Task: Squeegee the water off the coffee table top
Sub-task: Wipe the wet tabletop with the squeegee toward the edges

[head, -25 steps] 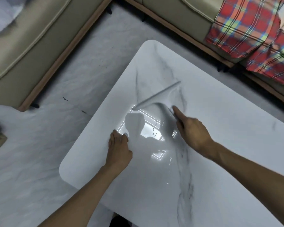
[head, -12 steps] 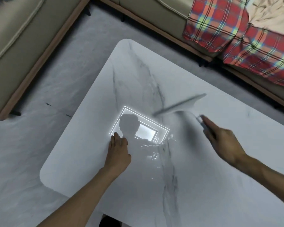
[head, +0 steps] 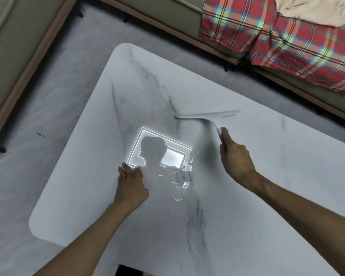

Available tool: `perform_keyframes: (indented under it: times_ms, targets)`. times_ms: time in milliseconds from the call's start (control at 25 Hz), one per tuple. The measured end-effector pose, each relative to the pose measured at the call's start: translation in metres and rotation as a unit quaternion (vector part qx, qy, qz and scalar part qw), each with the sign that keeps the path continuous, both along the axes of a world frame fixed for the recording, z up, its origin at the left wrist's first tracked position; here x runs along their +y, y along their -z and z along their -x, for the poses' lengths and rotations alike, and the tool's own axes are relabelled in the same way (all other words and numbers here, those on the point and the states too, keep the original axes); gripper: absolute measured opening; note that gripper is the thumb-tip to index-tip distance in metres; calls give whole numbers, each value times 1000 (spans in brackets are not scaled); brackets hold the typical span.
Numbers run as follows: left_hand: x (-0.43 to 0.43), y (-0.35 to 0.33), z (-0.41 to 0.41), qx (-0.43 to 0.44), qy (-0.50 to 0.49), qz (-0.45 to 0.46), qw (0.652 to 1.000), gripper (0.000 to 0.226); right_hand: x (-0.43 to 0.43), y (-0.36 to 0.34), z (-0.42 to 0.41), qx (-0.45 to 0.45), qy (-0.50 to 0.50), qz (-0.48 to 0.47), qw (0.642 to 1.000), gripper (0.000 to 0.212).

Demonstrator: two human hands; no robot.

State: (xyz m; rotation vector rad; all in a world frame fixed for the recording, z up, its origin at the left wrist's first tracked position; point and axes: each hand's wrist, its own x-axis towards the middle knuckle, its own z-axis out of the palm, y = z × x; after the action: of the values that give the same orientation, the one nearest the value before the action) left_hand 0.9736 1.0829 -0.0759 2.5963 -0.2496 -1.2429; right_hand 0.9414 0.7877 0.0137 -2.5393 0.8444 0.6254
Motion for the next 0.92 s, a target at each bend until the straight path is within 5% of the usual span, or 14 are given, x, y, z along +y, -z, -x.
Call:
perform_keyframes:
  times_ms: [200,400,560,920]
  targets:
    - [1,-1,-3,13,10,-6,1000,42,11,-37,77,75,-54,-22,995,54]
    - [-1,1,4,-1,4,-11,1000,48,-46,-29,-14,-64,10,14,998,39]
    - [1,3,5,-22,-10,-1,1000,44,-66,-5,-73,-53,150,-29,987,28]
    - [15,-11,56,-33,-24,18,999,39,4,0,76,18,-144,-52,988,59]
